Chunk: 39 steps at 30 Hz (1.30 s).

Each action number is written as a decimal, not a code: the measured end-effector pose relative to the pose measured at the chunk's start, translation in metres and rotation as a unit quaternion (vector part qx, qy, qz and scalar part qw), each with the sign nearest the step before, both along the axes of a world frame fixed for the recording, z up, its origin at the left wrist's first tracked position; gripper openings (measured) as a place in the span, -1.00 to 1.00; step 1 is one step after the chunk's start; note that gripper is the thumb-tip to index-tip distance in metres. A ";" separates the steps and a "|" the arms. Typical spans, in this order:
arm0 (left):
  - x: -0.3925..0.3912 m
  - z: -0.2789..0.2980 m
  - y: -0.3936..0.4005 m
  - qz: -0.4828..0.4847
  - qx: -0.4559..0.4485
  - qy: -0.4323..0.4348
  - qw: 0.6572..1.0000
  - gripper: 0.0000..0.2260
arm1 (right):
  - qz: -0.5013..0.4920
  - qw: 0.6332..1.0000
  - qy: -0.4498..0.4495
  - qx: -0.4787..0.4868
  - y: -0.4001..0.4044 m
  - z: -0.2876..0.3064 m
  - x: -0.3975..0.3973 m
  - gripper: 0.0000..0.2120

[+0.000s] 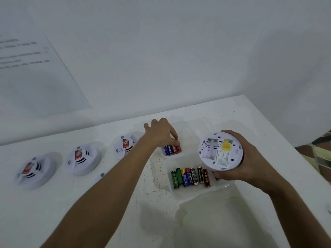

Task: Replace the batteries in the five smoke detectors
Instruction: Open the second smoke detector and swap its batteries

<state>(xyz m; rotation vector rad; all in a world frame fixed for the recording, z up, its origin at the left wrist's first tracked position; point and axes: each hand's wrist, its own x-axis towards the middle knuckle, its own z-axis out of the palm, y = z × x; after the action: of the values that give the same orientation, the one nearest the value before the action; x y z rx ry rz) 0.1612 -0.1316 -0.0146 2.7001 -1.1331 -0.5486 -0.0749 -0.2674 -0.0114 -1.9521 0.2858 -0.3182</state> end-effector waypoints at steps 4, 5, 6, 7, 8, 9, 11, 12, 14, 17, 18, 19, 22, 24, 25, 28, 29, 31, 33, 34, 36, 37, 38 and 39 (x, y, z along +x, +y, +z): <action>-0.002 0.003 0.000 -0.003 0.005 -0.005 1.000 -0.70 | -0.007 1.000 -0.001 -0.001 0.000 -0.001 -0.004 -0.11; -0.003 0.004 0.001 0.002 0.001 -0.004 1.000 -0.71 | -0.009 1.000 -0.003 -0.001 0.000 0.000 -0.006 -0.11; -0.004 0.006 0.002 0.008 -0.005 -0.007 1.000 -0.71 | -0.010 1.000 -0.005 -0.001 0.000 0.002 -0.008 -0.10; -0.007 0.009 0.003 0.015 -0.014 -0.015 1.000 -0.69 | -0.011 1.000 -0.008 -0.002 -0.001 0.004 -0.010 -0.09; -0.013 0.013 0.005 0.022 -0.033 -0.030 0.999 -0.67 | -0.015 1.000 -0.010 -0.002 -0.003 0.005 -0.013 -0.09; -0.021 0.018 0.007 0.030 -0.066 -0.045 0.996 -0.66 | -0.020 1.000 -0.013 -0.002 -0.005 0.007 -0.018 -0.10; -0.048 0.028 0.014 0.033 -0.158 -0.065 0.985 -0.68 | -0.031 0.999 -0.014 -0.005 -0.010 0.010 -0.027 -0.10; -0.065 0.032 0.017 0.028 -0.194 -0.064 0.978 -0.71 | -0.036 0.999 -0.012 -0.009 -0.012 0.011 -0.031 -0.11; -0.098 0.036 0.020 0.015 -0.205 -0.026 0.978 -0.76 | -0.043 0.999 -0.010 -0.011 -0.018 0.014 -0.040 -0.13; -0.128 0.023 0.010 0.000 -0.127 0.041 0.991 -0.68 | -0.038 0.999 -0.008 -0.006 -0.027 0.016 -0.053 -0.13; -0.133 0.017 0.005 -0.001 -0.104 0.058 0.993 -0.63 | -0.036 0.999 -0.006 -0.003 -0.031 0.016 -0.058 -0.11; -0.136 0.011 0.000 0.002 -0.083 0.073 0.994 -0.58 | -0.034 0.999 -0.004 0.000 -0.034 0.016 -0.063 -0.10; -0.144 0.000 -0.014 0.009 -0.024 0.074 0.997 -0.55 | -0.024 1.000 0.003 0.014 -0.043 0.016 -0.076 -0.07; -0.148 -0.004 -0.020 0.024 -0.006 0.071 0.997 -0.61 | -0.008 1.000 0.013 0.013 -0.049 0.016 -0.082 -0.06; -0.149 -0.004 -0.022 0.034 -0.008 0.082 0.996 -0.67 | -0.001 1.000 0.018 0.013 -0.052 0.016 -0.085 -0.06; -0.149 -0.004 -0.023 0.065 -0.041 0.139 0.987 -0.82 | 0.014 0.999 0.029 0.016 -0.061 0.012 -0.090 -0.06; -0.150 -0.003 -0.022 0.076 -0.057 0.154 0.983 -0.84 | 0.023 0.999 0.031 0.018 -0.063 0.011 -0.090 -0.07; -0.151 -0.002 -0.021 0.102 -0.090 0.165 0.977 -0.85 | 0.046 0.998 0.032 0.025 -0.065 0.007 -0.088 -0.07; -0.154 -0.001 -0.020 0.127 -0.119 0.153 0.973 -0.85 | 0.061 0.997 0.028 0.031 -0.064 0.002 -0.086 -0.09; -0.156 -0.001 -0.018 0.138 -0.134 0.146 0.970 -0.86 | 0.067 0.997 0.025 0.035 -0.064 0.001 -0.085 -0.10; -0.161 0.003 -0.015 0.159 -0.175 0.142 0.961 -0.92 | 0.080 0.996 0.020 0.041 -0.064 -0.001 -0.081 -0.10; -0.164 0.008 -0.013 0.169 -0.204 0.135 0.955 -0.95 | 0.087 0.995 0.019 0.042 -0.064 -0.001 -0.078 -0.10; -0.167 0.014 -0.011 0.176 -0.239 0.117 0.948 -0.96 | 0.093 0.995 0.017 0.041 -0.065 -0.002 -0.076 -0.10; -0.170 0.020 -0.010 0.181 -0.279 0.094 0.938 -0.96 | 0.099 0.994 0.014 0.041 -0.065 -0.002 -0.073 -0.10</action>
<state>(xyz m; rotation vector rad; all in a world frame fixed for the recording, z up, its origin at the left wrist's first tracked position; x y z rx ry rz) -0.0093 -0.1411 0.0058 2.2212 -0.5969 -0.3465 -0.1481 -0.3324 -0.0138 -1.8867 0.1198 -0.1470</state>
